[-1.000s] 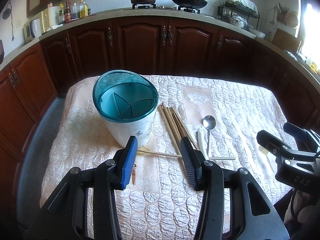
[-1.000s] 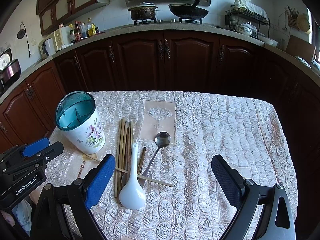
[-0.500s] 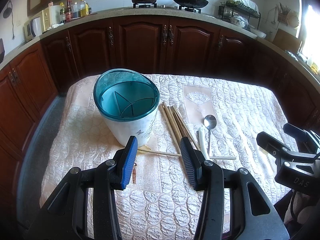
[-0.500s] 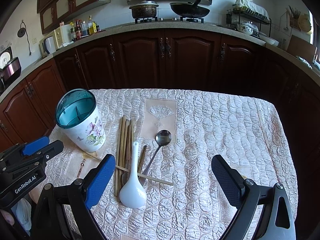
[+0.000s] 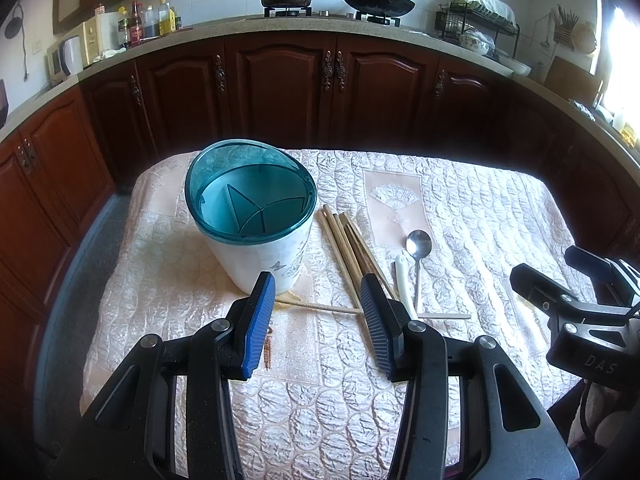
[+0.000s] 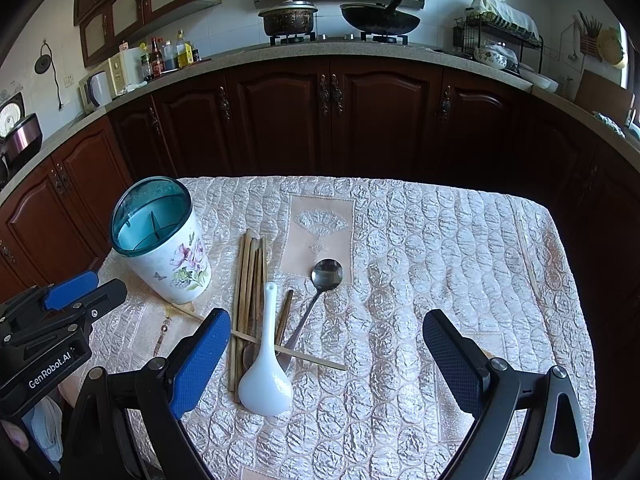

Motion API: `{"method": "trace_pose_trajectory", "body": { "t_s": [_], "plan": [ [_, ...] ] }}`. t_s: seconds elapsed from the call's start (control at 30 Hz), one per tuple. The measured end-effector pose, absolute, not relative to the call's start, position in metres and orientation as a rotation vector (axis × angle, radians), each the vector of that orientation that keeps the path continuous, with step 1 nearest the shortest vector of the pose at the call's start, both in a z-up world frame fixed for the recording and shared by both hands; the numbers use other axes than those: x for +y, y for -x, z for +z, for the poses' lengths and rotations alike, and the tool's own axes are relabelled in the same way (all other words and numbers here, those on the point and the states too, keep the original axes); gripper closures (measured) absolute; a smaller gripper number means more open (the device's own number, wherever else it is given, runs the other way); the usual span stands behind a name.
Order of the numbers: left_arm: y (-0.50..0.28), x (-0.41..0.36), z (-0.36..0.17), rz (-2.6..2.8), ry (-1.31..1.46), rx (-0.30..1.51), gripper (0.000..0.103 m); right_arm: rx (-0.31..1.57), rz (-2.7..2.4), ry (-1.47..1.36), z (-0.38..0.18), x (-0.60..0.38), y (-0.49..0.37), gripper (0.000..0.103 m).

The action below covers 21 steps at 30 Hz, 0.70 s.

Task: Organize utensils

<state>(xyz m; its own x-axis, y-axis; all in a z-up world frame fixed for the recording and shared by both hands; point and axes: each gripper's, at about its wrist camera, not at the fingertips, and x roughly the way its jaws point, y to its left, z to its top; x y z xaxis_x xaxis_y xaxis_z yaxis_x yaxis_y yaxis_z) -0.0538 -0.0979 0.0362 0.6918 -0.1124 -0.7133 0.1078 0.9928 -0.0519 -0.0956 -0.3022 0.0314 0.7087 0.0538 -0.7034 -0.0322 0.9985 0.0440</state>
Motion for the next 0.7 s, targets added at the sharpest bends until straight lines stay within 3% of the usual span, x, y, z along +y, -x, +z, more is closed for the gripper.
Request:
{"method": "trace_pose_trajectory", "body": {
  "t_s": [0.7],
  "plan": [
    [0.0520, -0.0999, 0.0330, -0.134, 0.008, 0.811, 0.059, 0.801, 0.054, -0.030, 0.0252, -0.3037, 0.0921, 0.007]
  ]
}}
